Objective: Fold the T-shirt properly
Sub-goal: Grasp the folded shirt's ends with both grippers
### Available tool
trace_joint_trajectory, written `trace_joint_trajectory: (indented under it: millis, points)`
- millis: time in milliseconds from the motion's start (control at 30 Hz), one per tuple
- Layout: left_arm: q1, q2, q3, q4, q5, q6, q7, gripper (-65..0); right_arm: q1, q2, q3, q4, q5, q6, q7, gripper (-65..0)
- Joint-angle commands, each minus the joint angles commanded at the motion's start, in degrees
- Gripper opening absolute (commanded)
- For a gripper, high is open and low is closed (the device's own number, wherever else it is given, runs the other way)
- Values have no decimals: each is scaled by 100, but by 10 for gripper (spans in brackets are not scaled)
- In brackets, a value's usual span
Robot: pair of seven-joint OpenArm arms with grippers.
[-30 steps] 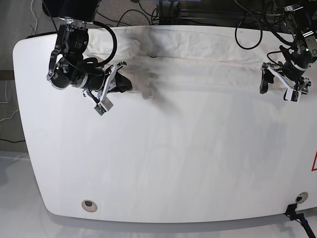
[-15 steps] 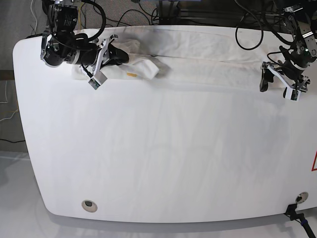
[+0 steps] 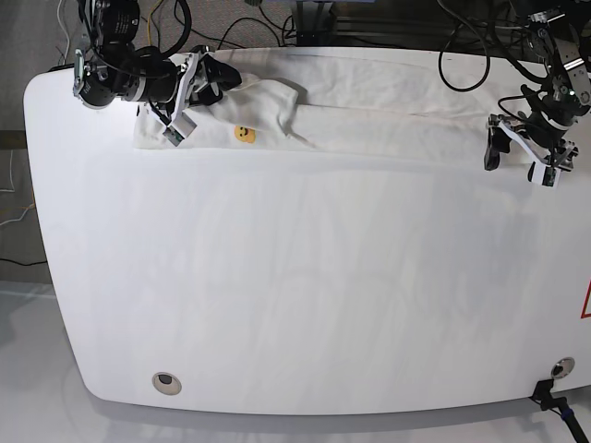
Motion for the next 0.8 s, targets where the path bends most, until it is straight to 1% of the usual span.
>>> trace_joint_trajectory:
  millis: [33, 67, 167, 300, 467, 500, 533, 600, 633, 667, 700, 733, 800]
  points:
    - [0, 0, 0, 0, 0, 0, 0, -124, 9, 0, 0, 9, 0, 0, 0, -196]
    - [0, 0, 0, 0, 0, 0, 0, -124, 26, 0, 0, 9, 9, 0, 0, -189]
    - [-9, 0, 0, 0, 0, 0, 0, -124, 176, 9, 18, 79, 18, 0, 0, -190]
    - [-9, 0, 0, 0, 0, 0, 0, -124, 457, 167, 35, 220, 35, 0, 0, -190]
    - [-9, 9, 0, 9, 0, -9, 0, -124, 695, 176, 44, 220, -9, 0, 0, -195]
    - [-9, 9, 0, 26, 0, -9, 0, -124, 703, 176, 44, 220, -35, 0, 0, -221]
    - [-9, 9, 0, 44, -9, -18, 0, -124, 703, 176, 18, 220, -114, 0, 0, -264]
    - [0, 18, 0, 123, -18, -35, 0, -124, 703, 167, 18, 220, -246, 0, 0, -392]
    - [26, 35, 0, 185, -26, -35, 0, -128, 703, 149, 18, 220, -352, 0, 0, -480]
    - [35, 123, -9, 264, -44, -35, 0, -154, 703, 149, 9, 220, -413, 0, 0, -570]
    - [35, 193, -35, 387, -26, -35, 0, -197, 686, 149, 9, 211, -431, 0, 0, -650]
    - [114, 229, -35, 484, -18, -35, 0, -265, 633, 141, 9, 202, -431, 0, 0, -650]
    - [281, 237, -9, 703, -26, -35, 0, -428, 545, 132, 9, 211, -431, 0, 22, -650]
